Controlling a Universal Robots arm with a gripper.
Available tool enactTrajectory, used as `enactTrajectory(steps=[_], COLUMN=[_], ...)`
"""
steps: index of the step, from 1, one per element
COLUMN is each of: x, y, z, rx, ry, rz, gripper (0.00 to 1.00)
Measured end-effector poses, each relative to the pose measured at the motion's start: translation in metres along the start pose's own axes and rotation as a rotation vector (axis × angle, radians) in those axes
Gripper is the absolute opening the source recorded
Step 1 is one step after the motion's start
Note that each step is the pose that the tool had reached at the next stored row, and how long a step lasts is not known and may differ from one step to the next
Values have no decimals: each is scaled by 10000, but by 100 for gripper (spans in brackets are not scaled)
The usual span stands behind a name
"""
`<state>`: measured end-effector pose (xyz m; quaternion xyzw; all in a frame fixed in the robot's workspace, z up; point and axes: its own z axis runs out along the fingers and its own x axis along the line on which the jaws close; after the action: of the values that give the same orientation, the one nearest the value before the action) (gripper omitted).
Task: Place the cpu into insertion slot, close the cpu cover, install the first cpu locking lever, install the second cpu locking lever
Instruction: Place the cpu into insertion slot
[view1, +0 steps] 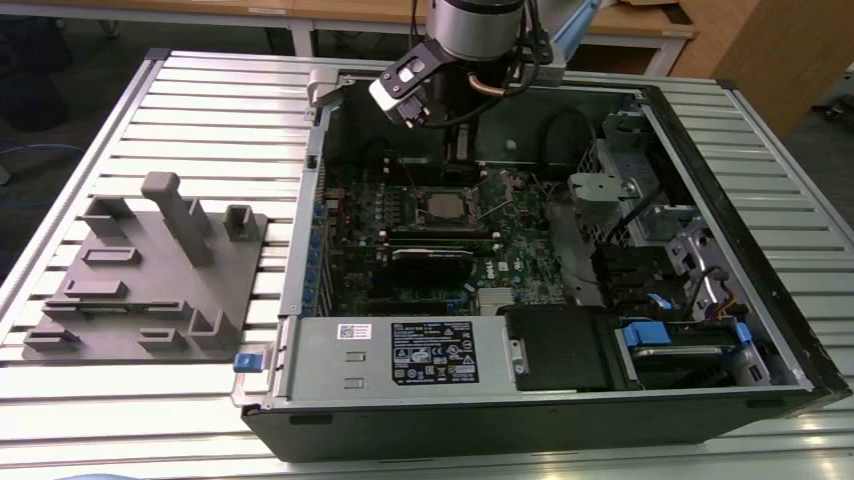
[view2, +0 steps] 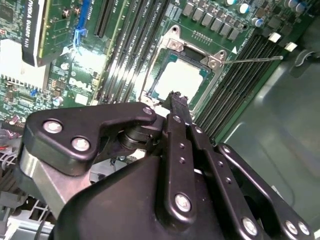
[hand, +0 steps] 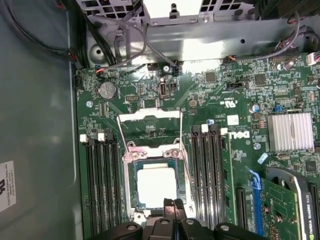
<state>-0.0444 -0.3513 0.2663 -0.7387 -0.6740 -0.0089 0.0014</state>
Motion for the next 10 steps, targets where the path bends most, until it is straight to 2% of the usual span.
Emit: enactTrajectory(steps=[4, 7, 10], x=[0, 2, 14], y=[0, 1, 30], z=[67, 90, 102], rx=[0, 1, 0], ry=[0, 0, 0], rz=[-1, 0, -1], gripper=[10, 10, 10])
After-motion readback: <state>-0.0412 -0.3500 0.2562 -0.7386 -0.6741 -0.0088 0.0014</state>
